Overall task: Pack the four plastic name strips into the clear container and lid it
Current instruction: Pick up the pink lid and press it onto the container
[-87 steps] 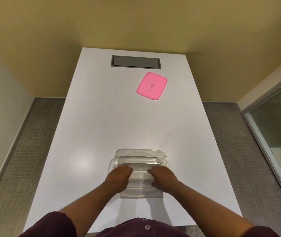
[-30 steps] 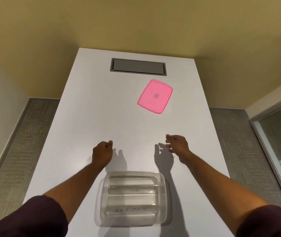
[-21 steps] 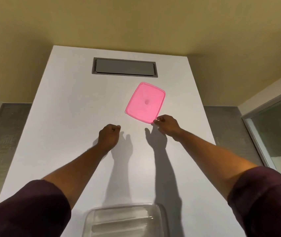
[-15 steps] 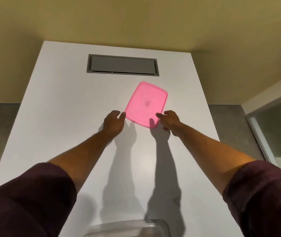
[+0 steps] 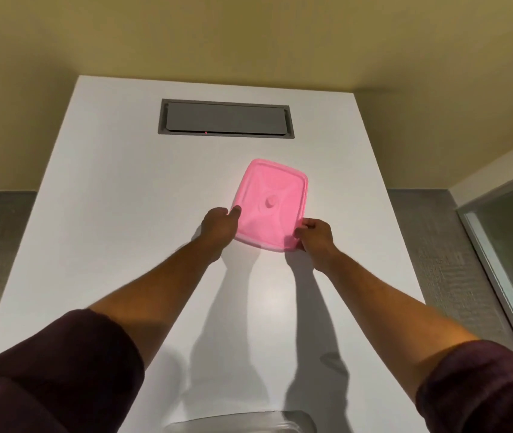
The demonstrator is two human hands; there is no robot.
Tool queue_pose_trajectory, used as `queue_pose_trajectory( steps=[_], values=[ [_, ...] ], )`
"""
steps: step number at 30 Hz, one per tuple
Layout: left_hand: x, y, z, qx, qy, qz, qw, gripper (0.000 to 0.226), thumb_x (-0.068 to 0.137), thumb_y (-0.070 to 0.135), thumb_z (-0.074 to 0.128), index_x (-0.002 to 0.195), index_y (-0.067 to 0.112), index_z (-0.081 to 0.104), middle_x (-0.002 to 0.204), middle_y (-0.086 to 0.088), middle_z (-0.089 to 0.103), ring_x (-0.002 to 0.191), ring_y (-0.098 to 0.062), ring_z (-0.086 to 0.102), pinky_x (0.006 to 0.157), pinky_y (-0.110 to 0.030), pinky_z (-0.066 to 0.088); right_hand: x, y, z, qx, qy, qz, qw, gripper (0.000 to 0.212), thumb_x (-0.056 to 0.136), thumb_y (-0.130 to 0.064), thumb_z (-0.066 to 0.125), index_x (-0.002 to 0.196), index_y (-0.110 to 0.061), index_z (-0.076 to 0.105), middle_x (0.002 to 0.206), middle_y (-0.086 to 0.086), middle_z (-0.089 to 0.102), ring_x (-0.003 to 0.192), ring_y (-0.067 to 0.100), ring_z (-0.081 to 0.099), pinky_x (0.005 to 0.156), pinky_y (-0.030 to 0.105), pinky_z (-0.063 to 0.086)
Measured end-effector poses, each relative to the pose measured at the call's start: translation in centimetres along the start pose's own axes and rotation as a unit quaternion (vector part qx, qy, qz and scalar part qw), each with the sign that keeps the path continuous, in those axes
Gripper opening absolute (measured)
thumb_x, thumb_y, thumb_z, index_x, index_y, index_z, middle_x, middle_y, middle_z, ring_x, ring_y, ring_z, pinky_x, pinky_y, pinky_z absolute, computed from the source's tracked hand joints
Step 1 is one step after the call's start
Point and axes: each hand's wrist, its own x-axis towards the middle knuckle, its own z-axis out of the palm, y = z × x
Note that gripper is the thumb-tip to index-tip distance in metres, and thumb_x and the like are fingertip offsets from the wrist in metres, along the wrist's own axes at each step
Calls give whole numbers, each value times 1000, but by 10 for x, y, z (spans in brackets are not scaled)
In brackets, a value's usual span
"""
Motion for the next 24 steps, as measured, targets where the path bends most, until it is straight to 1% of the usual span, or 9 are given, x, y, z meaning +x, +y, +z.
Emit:
queue_pose_trajectory(
  steps=[2, 4, 8, 10, 13, 15, 17, 20, 24],
  values=[
    [-14, 2, -10, -26, -38, -21, 999, 40, 94, 43, 55, 91, 5, 64, 81, -15, 68, 76, -32, 63, 76, -40, 50, -13, 1, -4, 20, -13, 13, 1000, 24, 84, 13, 53, 101, 5, 68, 88, 20, 66, 78, 32, 64, 80, 58, 60],
    [-31, 1, -21, -35, -65, -29, 997, 34, 95, 40, 58, 91, 7, 65, 78, -9, 66, 70, -27, 62, 76, -38, 50, -33, 0, -7, 49, -29, 32, 998, 30, 87, 7, 64, 117, 4, 62, 93, 25, 68, 82, 33, 66, 87, 61, 57],
    [-75, -7, -41, -9, -73, -44, 996, 30, 92, 43, 58, 93, 14, 65, 91, -8, 70, 85, -28, 66, 91, -44, 52, -79, -11, -14, 82, -57, 17, 995, 32, 84, 0, 77, 111, -6, 60, 81, 14, 75, 66, 24, 73, 65, 37, 59],
    [-100, -10, -48, -22, -80, -25, 996, 25, 95, 37, 57, 94, 13, 64, 94, -7, 69, 76, -22, 65, 77, -34, 53, -102, -16, -18, 77, -68, 4, 995, 28, 86, 4, 73, 112, -1, 62, 71, 9, 72, 52, 17, 70, 56, 31, 56],
    [-139, -17, -58, -49, -82, 17, 995, 21, 95, 14, 47, 102, 13, 67, 94, -5, 67, 69, -18, 62, 64, -28, 46, -135, -23, -25, 117, -68, 24, 991, 26, 97, 7, 53, 122, -1, 57, 95, 15, 72, 62, 20, 75, 61, 33, 61],
    [-164, -23, -66, -49, -66, 61, 995, 37, 93, 4, 35, 106, 17, 67, 99, -6, 67, 72, -19, 62, 68, -28, 47, -159, -26, -29, 167, -94, 49, 980, 23, 101, 5, 45, 120, 5, 59, 101, 18, 70, 68, 23, 73, 68, 35, 61],
    [-185, -30, -74, -52, -37, 85, 994, 41, 94, 4, 32, 113, 19, 65, 110, -6, 65, 79, -19, 65, 75, -31, 50, -186, -28, -32, 201, -139, 86, 966, 21, 100, 6, 47, 114, 13, 62, 92, 18, 67, 59, 20, 66, 57, 28, 59],
    [-212, -39, -89, -82, -16, 75, 994, 33, 100, 20, 45, 131, 20, 55, 127, -6, 60, 101, -23, 65, 98, -42, 51, -226, -24, -39, 215, -213, 175, 937, 31, 100, 6, 36, 118, 11, 62, 88, 15, 73, 48, 13, 62, 44, 20, 55],
    [-240, -46, -108, -105, -6, 112, 988, 62, 97, 45, 54, 149, 19, 34, 148, -6, 47, 133, -28, 49, 113, -51, 40, -273, -6, -45, 216, -372, 240, 870, 27, 101, 3, 42, 123, 6, 56, 87, 11, 61, 41, 7, 56, 36, 18, 51]
  ],
)
